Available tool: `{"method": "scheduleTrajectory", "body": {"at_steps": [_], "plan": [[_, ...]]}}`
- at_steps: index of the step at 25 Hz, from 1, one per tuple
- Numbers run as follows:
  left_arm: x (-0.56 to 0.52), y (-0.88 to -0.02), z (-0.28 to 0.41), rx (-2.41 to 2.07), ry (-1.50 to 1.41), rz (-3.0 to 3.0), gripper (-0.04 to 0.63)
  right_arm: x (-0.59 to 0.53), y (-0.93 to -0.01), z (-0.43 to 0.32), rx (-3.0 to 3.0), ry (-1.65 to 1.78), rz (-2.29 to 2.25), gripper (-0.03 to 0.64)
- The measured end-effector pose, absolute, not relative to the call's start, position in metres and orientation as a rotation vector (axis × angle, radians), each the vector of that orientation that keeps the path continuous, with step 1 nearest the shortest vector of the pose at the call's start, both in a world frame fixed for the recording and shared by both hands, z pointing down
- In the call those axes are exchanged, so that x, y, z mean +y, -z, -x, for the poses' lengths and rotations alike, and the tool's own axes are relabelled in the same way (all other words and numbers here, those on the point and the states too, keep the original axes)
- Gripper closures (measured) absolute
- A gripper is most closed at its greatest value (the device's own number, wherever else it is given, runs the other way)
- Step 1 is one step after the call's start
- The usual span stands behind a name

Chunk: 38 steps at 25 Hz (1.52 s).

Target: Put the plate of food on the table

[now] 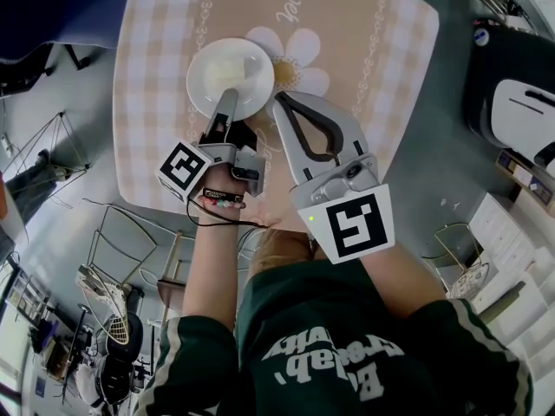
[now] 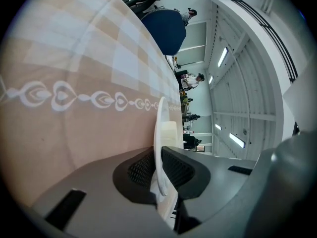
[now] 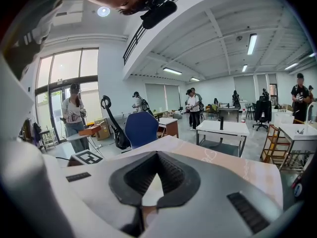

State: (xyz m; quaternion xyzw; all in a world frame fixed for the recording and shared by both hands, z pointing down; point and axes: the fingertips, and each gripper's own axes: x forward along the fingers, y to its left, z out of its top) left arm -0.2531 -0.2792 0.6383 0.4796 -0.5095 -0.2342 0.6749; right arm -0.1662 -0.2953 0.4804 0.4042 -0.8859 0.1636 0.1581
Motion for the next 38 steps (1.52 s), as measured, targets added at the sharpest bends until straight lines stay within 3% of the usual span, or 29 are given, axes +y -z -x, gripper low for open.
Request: {"method": "scheduleTrajectory", "body": {"at_steps": [12, 24, 38], "plan": [[-0.276, -0.636, 0.252, -1.17, 0.48, -1.075, 0.515, -0.291, -0.475, 0.167, -2.545, -0.456, -1.146, 0.603], [-0.276, -0.631, 0.259, -1.282, 0.354, -1.088, 0.414, -0.287, -0.465, 0.167, -2.555, -0.434, -1.146, 0.603], [-0.262, -0.628, 0.268, -1.302, 0.371, -1.075, 0.41, -0.277, -0.454, 0.171, -2.569, -0.407, -1.141, 0.603]]}}
